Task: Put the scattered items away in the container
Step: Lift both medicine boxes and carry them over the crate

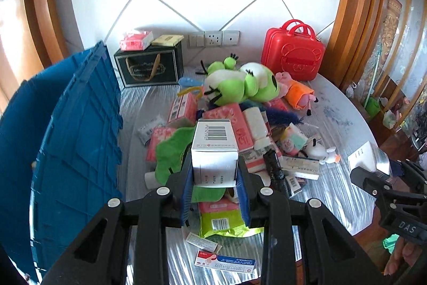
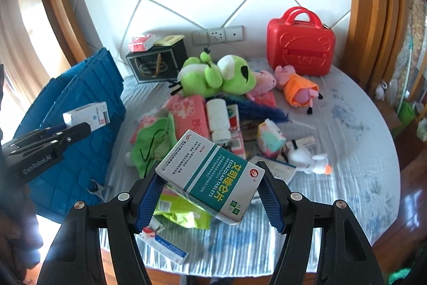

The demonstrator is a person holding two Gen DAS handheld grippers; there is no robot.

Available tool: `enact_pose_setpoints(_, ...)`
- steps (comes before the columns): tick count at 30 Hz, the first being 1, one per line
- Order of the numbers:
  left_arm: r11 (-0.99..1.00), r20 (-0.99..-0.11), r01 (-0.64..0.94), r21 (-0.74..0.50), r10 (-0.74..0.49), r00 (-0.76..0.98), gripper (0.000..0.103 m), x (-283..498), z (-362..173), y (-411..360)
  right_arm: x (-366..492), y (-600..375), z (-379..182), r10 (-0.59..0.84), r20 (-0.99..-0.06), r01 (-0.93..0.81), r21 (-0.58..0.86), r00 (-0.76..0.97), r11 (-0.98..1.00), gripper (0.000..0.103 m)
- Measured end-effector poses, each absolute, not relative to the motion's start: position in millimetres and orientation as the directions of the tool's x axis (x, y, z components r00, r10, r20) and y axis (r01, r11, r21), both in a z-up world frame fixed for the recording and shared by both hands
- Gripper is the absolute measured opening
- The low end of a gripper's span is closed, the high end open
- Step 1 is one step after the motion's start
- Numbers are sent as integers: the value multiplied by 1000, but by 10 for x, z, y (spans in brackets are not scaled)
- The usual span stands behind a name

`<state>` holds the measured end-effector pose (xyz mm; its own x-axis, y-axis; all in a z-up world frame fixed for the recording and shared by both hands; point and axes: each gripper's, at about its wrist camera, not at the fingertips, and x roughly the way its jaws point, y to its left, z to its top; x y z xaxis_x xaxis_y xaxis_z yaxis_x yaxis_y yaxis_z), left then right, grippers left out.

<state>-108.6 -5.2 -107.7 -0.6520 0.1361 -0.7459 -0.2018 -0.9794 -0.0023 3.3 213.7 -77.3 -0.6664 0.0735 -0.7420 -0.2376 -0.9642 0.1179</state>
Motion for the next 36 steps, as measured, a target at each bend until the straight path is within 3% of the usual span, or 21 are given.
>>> enact_pose_setpoints(18,-988,-674,-152,-8,118,-729,29,-1060,-455,-445,-431,1858,-422,1,-704,-115,114,-710,-987,68)
enact_pose_setpoints(36,-992,-619,-115,-59,126,-775,29,-1173,13,-2166,-1068,157,39,-68,-645,9,93,-761,-996,68)
